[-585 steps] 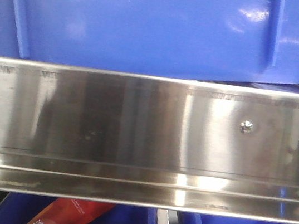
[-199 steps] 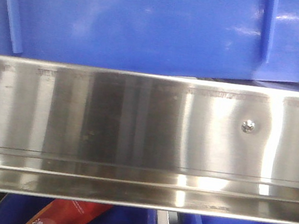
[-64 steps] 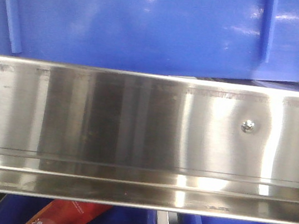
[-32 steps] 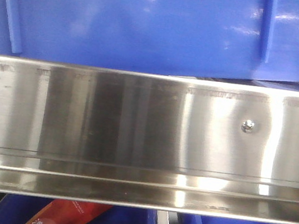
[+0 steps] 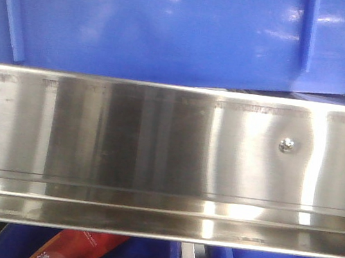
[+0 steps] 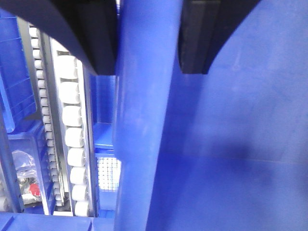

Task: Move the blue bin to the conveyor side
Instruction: 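Pull the gripped blue bin off the roller shelf toward the robot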

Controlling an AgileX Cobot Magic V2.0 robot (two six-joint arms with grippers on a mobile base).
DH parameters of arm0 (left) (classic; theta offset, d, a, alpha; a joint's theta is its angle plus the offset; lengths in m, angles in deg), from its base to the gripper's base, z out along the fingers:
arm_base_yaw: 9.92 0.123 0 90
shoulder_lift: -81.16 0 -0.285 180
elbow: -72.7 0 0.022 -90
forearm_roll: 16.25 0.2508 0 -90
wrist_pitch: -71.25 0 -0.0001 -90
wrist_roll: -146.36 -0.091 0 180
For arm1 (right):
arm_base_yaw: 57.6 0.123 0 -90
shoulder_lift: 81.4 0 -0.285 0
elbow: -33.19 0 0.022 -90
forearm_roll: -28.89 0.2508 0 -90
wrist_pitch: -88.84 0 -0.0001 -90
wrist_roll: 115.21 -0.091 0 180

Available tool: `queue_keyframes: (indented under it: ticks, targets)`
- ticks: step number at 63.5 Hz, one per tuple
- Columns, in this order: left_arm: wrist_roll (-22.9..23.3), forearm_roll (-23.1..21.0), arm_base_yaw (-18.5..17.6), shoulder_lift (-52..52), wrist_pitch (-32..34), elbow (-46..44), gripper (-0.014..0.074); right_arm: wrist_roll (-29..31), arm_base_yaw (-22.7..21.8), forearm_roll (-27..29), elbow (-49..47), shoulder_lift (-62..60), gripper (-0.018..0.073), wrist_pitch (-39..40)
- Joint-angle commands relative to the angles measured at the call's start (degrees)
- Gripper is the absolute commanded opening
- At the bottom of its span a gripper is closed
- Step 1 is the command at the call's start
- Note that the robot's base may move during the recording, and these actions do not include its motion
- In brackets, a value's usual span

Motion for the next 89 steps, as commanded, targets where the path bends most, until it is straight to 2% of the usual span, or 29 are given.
queue_keyframes:
  ticks: [1, 53, 77, 89]
  targets:
    - [0.0, 0.0, -0.3, 0.0, -1.1, -0.2, -0.0015, 0.8, -0.1, 0.5, 0.1, -0.2, -0.0076, -0.1]
    - [0.0, 0.1, -0.3, 0.2, -1.4, -0.3, -0.0006, 0.8, -0.1, 0.5, 0.1, -0.4, -0.0077, -0.1]
    - [0.0, 0.3, -0.3, 3.4, -6.6, -8.7, -0.0017, -0.1, -0.1, 0.5, -0.1, -3.5, -0.0078, -0.1]
    - [0.1, 0.3, -0.3, 7.1, -7.5, -9.3, -0.0017, -0.1, -0.1, 0.5, -0.1, -5.4, -0.0078, 1.8]
